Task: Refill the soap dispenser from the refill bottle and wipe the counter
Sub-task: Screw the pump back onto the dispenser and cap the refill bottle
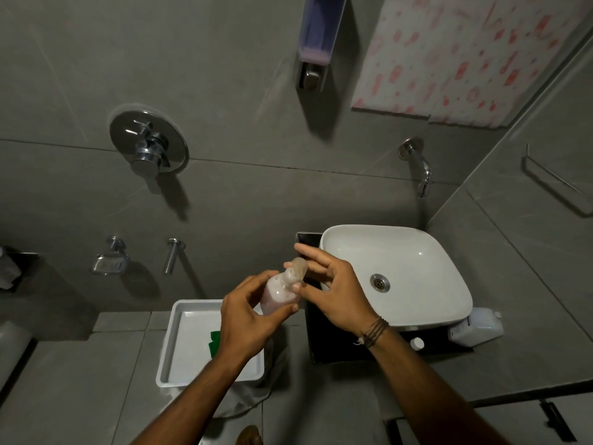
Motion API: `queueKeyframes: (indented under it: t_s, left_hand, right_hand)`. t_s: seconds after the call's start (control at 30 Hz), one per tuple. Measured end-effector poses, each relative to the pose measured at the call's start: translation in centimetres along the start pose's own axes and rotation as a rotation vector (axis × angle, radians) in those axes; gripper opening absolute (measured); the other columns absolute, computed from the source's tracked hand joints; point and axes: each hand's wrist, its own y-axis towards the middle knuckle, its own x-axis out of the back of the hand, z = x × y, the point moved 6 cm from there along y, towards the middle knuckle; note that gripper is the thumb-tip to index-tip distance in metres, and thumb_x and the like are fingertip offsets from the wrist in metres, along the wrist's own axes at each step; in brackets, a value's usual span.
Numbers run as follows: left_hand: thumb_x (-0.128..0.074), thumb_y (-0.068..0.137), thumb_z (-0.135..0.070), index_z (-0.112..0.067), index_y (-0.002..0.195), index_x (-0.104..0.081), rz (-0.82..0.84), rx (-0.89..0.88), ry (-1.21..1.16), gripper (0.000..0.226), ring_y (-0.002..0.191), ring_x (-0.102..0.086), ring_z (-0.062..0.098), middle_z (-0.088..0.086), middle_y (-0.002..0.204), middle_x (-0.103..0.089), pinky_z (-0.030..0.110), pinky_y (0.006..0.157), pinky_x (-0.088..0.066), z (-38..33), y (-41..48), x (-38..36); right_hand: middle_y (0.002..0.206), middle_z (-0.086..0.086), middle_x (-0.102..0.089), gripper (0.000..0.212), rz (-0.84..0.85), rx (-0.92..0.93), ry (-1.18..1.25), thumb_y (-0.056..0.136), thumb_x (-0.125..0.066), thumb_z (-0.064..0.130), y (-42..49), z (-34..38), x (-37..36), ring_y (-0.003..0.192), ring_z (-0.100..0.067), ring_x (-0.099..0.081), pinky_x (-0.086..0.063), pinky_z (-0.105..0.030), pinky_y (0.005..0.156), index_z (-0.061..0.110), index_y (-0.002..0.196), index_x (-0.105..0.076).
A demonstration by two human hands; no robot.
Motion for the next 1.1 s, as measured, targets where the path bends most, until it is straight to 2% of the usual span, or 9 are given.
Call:
queueKeyframes:
  t_s: [0.17,0.27,0.4,0.5,0.63,0.77,0.87,1.0,1.1]
  left_hand:
    - [-0.097,0.071,-0.026,-0.020,0.129,-0.071,0.032,0.007,-0.007,0.065,0.112,-0.072,0.019,-0.002,0.121,-0.074,0.033,0.092,-0.064,0.2,-0.2,-0.4]
    - [-0.097,0.070,-0.029,-0.021,0.130,-0.070,0.034,0.006,-0.016,0.065,0.113,-0.072,0.020,-0.003,0.122,-0.075,0.035,0.093,-0.064,0.2,-0.2,-0.4]
    - [-0.098,0.070,-0.030,-0.022,0.129,-0.071,0.057,-0.008,0.009,0.066,0.112,-0.072,0.019,-0.005,0.121,-0.075,0.037,0.092,-0.064,0.3,-0.1,-0.6]
    - [-0.094,0.071,-0.040,-0.024,0.129,-0.071,0.076,-0.007,-0.030,0.064,0.112,-0.073,0.021,-0.006,0.120,-0.076,0.037,0.091,-0.064,0.1,-0.1,-1.0]
    - [-0.098,0.070,-0.032,-0.027,0.128,-0.071,0.091,-0.009,-0.018,0.064,0.113,-0.073,0.018,-0.010,0.120,-0.075,0.037,0.092,-0.064,0.6,0.1,-1.0]
    - [-0.098,0.069,-0.034,-0.027,0.129,-0.071,0.128,-0.010,-0.015,0.066,0.114,-0.073,0.019,-0.009,0.121,-0.076,0.040,0.092,-0.064,0.9,0.2,-1.3]
    - [-0.098,0.068,-0.035,-0.028,0.129,-0.071,0.138,-0.006,-0.020,0.067,0.114,-0.073,0.019,-0.009,0.121,-0.076,0.041,0.092,-0.064,1.2,0.3,-1.7]
    - [-0.100,0.067,-0.029,-0.027,0.127,-0.072,0.153,0.002,-0.015,0.067,0.114,-0.073,0.021,-0.007,0.120,-0.076,0.042,0.093,-0.064,1.6,0.8,-2.0]
    - [-0.100,0.067,-0.026,-0.025,0.126,-0.072,0.170,0.002,-0.007,0.066,0.114,-0.073,0.021,-0.006,0.120,-0.076,0.042,0.094,-0.063,1.9,0.9,-2.3]
  right_hand:
    - [0.112,0.018,-0.072,0.077,-0.132,0.051,-0.072,0.066,-0.093,0.038,-0.3,0.2,0.3,0.112,0.004,-0.064,-0.053,-0.019,0.095,0.041,0.133,-0.055]
    - [0.125,0.019,-0.070,0.080,-0.026,0.071,-0.010,0.074,-0.089,0.024,-0.3,0.1,-0.2,0.121,-0.002,-0.063,-0.052,-0.027,0.106,0.034,0.142,-0.049]
    - [0.107,0.018,-0.072,0.071,-0.157,0.099,-0.057,0.069,-0.090,0.033,-0.4,0.5,0.3,0.107,-0.003,-0.068,-0.059,-0.028,0.097,0.041,0.130,-0.055]
    - [0.127,0.018,-0.067,0.086,-0.029,0.100,-0.024,0.072,-0.090,0.027,-0.2,0.4,0.1,0.123,-0.002,-0.061,-0.053,-0.020,0.102,0.036,0.144,-0.044]
    - [0.138,0.015,-0.064,0.073,0.084,0.121,0.013,0.084,-0.079,0.009,-0.4,0.4,1.1,0.131,-0.006,-0.060,-0.052,-0.031,0.108,0.028,0.147,-0.048]
    - [0.132,0.022,-0.067,0.056,0.096,0.136,-0.104,0.088,-0.077,0.027,-0.4,0.8,2.2,0.126,0.002,-0.061,-0.053,-0.030,0.107,0.045,0.137,-0.057]
    - [0.142,0.027,-0.058,0.065,0.174,0.125,-0.219,0.086,-0.076,0.042,0.0,0.9,2.4,0.134,0.006,-0.052,-0.048,-0.032,0.113,0.052,0.143,-0.047]
    - [0.152,0.033,-0.043,0.062,0.258,0.162,-0.248,0.089,-0.073,0.037,0.4,1.2,3.0,0.142,0.010,-0.038,-0.039,-0.019,0.116,0.057,0.141,-0.046]
    - [0.135,0.027,-0.063,0.043,0.163,0.190,-0.264,0.089,-0.074,0.037,0.9,1.5,3.9,0.124,0.015,-0.054,-0.044,-0.004,0.102,0.041,0.131,-0.065]
